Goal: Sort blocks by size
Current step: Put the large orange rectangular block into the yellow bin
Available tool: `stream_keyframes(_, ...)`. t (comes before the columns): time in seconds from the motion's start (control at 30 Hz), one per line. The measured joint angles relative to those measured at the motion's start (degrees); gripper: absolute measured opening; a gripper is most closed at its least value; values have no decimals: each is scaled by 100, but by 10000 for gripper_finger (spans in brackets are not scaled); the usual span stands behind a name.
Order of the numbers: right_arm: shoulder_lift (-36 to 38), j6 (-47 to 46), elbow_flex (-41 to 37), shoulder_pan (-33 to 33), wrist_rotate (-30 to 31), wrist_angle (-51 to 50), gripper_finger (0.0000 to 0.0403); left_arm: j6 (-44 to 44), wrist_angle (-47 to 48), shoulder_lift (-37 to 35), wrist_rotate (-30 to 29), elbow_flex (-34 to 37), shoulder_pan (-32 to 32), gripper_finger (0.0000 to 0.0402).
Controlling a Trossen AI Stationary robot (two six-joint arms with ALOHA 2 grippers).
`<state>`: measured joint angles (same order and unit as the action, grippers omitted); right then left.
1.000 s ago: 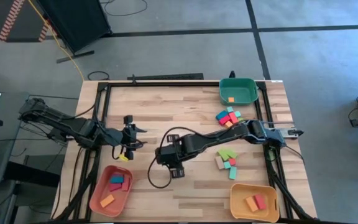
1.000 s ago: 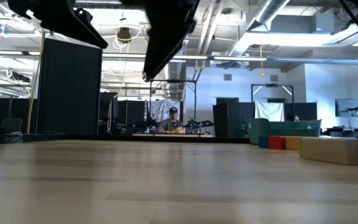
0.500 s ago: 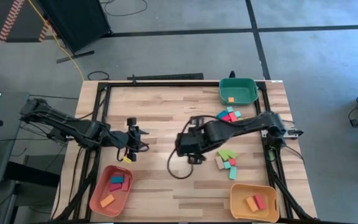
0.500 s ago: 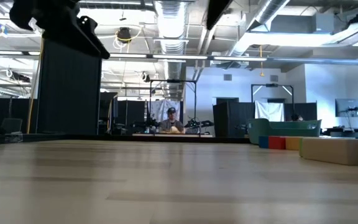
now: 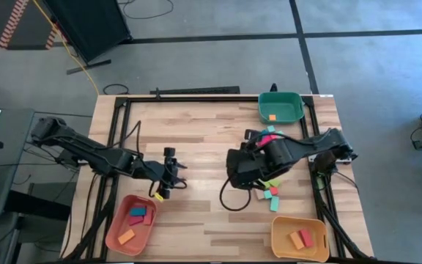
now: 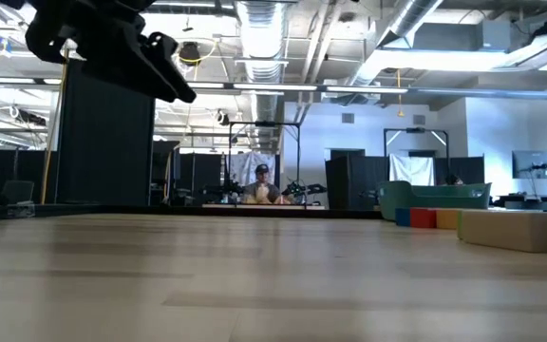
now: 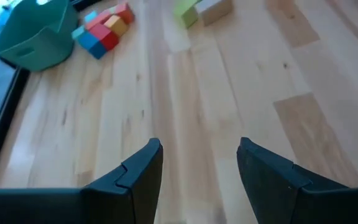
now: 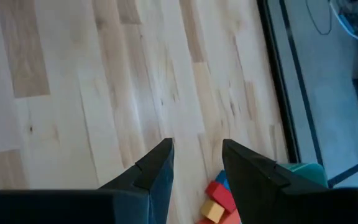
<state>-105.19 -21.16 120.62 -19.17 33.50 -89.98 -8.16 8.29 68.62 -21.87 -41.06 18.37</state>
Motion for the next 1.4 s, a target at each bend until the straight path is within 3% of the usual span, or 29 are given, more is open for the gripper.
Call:
stream_keyframes(0.2,386,243,0,-1,129,-7,175,-21,-142,267,375,0,0,197)
stream_keyframes(0.83,1958,664,-147,495,568,44,175,-107,-605,376,667,2,0,197)
stream_keyframes(0.97,2677,638,-1180,511,418,501,175,-80,-670,376,667,38,0,197)
stream_keyframes(1.2,4624,481,-4397,517,107,3000,175,44,-1050,376,667,361,-10,197)
stream_keyframes(1.4,5595,-940,-6656,1116,767,3555,175,85,-1142,376,665,374,-21,197)
